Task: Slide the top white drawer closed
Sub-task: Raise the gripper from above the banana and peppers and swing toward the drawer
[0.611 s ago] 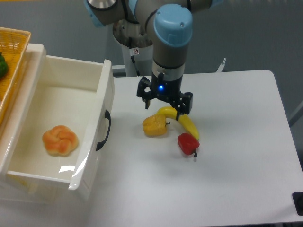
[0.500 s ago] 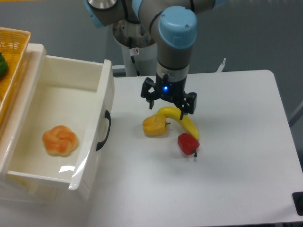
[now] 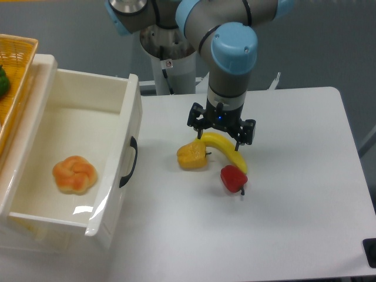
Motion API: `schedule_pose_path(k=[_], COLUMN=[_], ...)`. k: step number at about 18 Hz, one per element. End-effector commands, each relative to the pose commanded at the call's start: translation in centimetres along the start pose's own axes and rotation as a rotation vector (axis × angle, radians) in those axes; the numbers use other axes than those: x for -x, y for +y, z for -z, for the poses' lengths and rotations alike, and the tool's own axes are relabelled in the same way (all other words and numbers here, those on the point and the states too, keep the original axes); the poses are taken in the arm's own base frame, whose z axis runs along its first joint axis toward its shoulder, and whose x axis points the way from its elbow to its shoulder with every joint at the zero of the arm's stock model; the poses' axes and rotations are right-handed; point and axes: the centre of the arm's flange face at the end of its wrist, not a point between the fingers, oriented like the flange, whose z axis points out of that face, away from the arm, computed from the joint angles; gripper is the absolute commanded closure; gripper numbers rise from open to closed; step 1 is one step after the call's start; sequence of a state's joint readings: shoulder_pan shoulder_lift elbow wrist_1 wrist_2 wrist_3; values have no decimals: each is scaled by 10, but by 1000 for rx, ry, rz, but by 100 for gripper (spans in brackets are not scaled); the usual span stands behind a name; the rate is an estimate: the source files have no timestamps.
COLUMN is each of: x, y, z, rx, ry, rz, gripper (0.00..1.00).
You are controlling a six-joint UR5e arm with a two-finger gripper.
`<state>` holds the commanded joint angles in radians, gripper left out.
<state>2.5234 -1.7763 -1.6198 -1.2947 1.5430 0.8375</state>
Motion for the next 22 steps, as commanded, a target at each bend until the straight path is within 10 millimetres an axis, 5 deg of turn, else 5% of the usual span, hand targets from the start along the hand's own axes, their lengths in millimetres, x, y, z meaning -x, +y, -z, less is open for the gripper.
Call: schedule_pose_path(k=[11,22], x=[-10,-16], y=[7,-20], z=[-29,-71], rx=[47,66], ry=[38,80], rz=[52,132], gripper=[0,0])
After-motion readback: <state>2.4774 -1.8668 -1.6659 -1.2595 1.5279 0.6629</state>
